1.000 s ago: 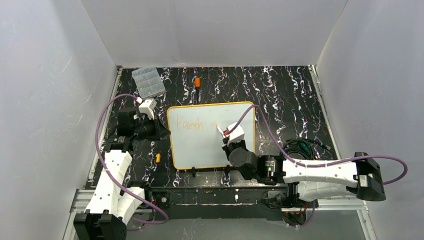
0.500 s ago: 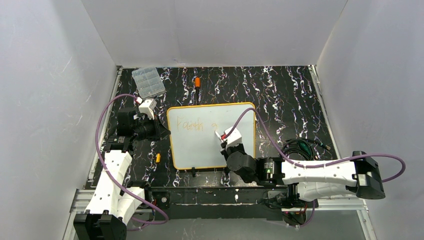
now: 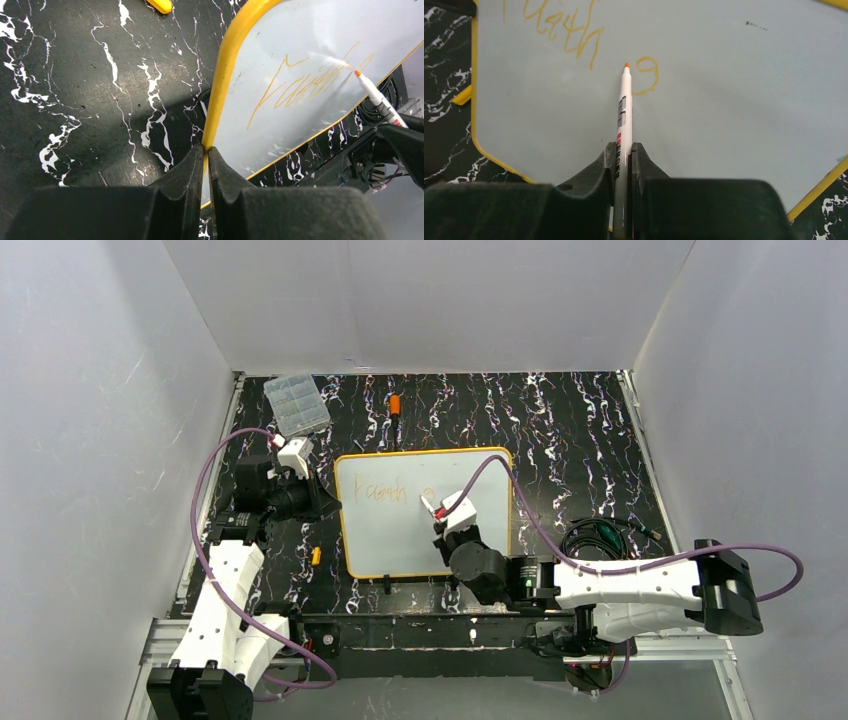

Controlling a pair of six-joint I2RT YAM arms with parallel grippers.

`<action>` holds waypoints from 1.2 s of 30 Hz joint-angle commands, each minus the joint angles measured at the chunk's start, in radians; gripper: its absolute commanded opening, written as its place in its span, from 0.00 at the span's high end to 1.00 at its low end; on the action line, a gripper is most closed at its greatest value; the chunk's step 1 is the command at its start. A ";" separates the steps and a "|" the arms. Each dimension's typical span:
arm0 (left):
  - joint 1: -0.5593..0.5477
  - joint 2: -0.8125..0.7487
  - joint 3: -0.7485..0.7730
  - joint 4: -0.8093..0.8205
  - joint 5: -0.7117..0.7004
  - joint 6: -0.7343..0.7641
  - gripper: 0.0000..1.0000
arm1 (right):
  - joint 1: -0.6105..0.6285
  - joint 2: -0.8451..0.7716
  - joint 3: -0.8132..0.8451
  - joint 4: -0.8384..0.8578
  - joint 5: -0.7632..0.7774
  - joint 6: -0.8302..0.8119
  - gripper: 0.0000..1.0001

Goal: Write a sentence on the whiteboard

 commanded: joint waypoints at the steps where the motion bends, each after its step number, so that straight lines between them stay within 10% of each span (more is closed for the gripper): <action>1: -0.003 -0.017 0.018 -0.017 0.012 -0.003 0.93 | -0.003 -0.080 0.007 0.135 0.033 -0.054 0.99; 36: -0.004 -0.023 0.016 -0.022 0.007 -0.004 0.93 | -0.002 -0.051 0.023 -0.134 0.124 0.054 0.99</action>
